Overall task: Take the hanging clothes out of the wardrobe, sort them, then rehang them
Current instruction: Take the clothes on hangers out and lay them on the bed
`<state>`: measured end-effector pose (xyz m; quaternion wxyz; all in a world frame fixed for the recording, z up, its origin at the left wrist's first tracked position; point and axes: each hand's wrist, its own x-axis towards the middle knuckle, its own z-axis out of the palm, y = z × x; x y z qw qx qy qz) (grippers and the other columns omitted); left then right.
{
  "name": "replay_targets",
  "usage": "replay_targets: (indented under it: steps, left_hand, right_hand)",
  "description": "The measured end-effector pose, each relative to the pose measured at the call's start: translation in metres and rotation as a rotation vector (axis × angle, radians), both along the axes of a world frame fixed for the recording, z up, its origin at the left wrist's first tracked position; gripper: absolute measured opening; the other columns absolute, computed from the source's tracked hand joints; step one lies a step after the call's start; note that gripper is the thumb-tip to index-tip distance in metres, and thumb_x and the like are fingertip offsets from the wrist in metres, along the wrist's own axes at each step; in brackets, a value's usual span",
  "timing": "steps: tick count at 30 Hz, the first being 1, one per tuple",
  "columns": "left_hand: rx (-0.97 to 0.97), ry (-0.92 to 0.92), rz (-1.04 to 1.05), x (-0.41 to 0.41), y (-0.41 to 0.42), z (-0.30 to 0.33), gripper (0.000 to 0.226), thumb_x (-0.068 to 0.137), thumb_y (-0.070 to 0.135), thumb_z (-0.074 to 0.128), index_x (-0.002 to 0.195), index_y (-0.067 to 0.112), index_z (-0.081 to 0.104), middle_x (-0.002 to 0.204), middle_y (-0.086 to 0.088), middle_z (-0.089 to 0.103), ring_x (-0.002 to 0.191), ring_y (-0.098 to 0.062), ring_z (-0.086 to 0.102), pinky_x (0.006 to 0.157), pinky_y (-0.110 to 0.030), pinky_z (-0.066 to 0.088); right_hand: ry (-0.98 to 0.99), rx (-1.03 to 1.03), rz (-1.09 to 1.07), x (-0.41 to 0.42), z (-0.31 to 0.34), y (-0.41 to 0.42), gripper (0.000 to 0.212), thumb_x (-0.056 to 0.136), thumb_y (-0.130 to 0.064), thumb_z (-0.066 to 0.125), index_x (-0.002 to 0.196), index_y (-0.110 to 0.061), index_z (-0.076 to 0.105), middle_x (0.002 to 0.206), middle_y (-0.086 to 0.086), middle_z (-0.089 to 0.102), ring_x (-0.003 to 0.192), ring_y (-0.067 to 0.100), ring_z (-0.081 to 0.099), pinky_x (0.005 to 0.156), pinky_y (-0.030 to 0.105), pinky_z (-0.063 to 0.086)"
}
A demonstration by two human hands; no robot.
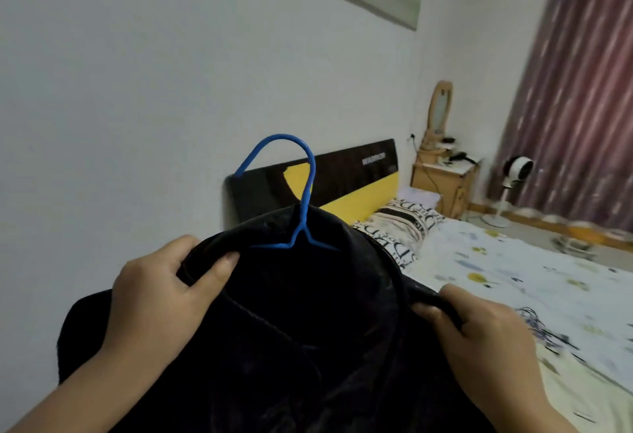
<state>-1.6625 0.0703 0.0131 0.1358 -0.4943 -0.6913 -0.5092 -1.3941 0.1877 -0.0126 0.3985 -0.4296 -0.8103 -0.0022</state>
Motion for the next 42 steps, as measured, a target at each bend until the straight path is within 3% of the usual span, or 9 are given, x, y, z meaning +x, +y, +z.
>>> replay_targets:
  steps: [5,8,10,12,18,22,26,30,42]
  left_hand:
    - [-0.007,0.017,-0.209,0.037,0.050,-0.007,0.027,0.076,0.031,0.070,0.060,0.039,0.050,0.063,0.023,0.060,0.067,0.004,0.057,0.053,-0.005,0.039]
    - [-0.031,-0.013,-0.353,0.066,0.080,-0.010,0.020,0.073,0.046,0.062,0.062,0.030,0.055,0.060,0.013,0.060,0.064,-0.002,0.057,0.049,-0.012,0.041]
    - [-0.044,-0.037,-0.437,0.089,0.100,-0.012,0.039,0.069,0.065,0.063,0.065,0.026,0.058,0.050,0.001,0.056,0.053,-0.014,0.056,0.044,-0.022,0.040]
    - [-0.058,-0.062,-0.490,0.116,0.121,-0.015,0.034,0.070,0.063,0.062,0.065,0.029,0.058,0.050,0.001,0.056,0.051,-0.015,0.055,0.045,-0.033,0.041]
    - [-0.114,-0.092,-0.595,0.202,0.189,-0.030,0.043,0.064,0.062,0.054,0.066,0.020,0.062,0.051,-0.001,0.057,0.051,-0.013,0.054,0.049,-0.034,0.039]
    - [-0.161,-0.120,-0.629,0.262,0.231,-0.043,0.034,0.073,0.050,0.068,0.066,0.017,0.061,0.051,-0.001,0.057,0.055,-0.014,0.054,0.049,-0.028,0.037]
    - [-0.219,-0.140,-0.648,0.312,0.269,-0.061,0.048,0.068,0.060,0.063,0.065,0.013,0.058,0.051,-0.005,0.055,0.052,-0.015,0.054,0.050,-0.030,0.038]
    - [-0.315,-0.161,-0.638,0.352,0.307,-0.082,0.032,0.076,0.039,0.068,0.066,0.011,0.058,0.052,-0.005,0.054,0.053,-0.017,0.053,0.049,-0.027,0.034]
    - [-0.467,-0.171,-0.636,0.419,0.474,-0.152,0.031,0.082,0.040,0.064,0.069,0.014,0.053,0.057,-0.001,0.052,0.060,-0.018,0.053,0.053,-0.032,0.034]
  right_hand:
    - [0.000,-0.018,-0.221,0.051,-0.011,-0.006,0.044,0.076,-0.036,0.072,0.053,-0.022,0.036,0.041,-0.006,0.037,0.041,0.026,0.043,0.039,0.033,0.036]
    - [-0.002,-0.090,-0.364,0.087,-0.016,-0.006,0.027,0.073,-0.030,0.076,0.062,-0.013,0.058,0.051,0.005,0.057,0.055,0.032,0.056,0.050,0.037,0.042]
    - [-0.002,-0.074,-0.423,0.113,-0.018,-0.004,0.036,0.072,-0.030,0.075,0.055,-0.019,0.046,0.045,-0.001,0.049,0.051,0.029,0.050,0.047,0.033,0.035]
    - [-0.014,-0.066,-0.490,0.139,-0.017,-0.001,0.046,0.072,-0.032,0.075,0.053,-0.022,0.034,0.043,-0.008,0.034,0.050,0.024,0.039,0.046,0.031,0.029]
    - [-0.006,-0.151,-0.643,0.223,-0.022,0.022,0.039,0.074,-0.033,0.073,0.056,-0.015,0.044,0.044,-0.006,0.037,0.053,0.027,0.043,0.052,0.035,0.037]
    - [-0.011,-0.182,-0.692,0.283,-0.031,0.052,0.037,0.077,-0.034,0.071,0.059,-0.012,0.047,0.047,-0.003,0.043,0.058,0.026,0.044,0.052,0.033,0.032]
    - [-0.006,-0.256,-0.729,0.333,-0.044,0.088,0.037,0.080,-0.037,0.067,0.060,-0.016,0.045,0.056,0.004,0.055,0.065,0.027,0.049,0.052,0.031,0.030]
    - [-0.009,-0.324,-0.731,0.370,-0.063,0.128,0.045,0.081,-0.037,0.066,0.055,-0.019,0.034,0.051,0.000,0.047,0.060,0.024,0.047,0.051,0.027,0.029]
    - [-0.071,-0.537,-0.735,0.430,-0.130,0.294,0.042,0.089,-0.046,0.054,0.060,-0.021,0.036,0.058,-0.005,0.045,0.064,0.016,0.046,0.051,0.023,0.029]
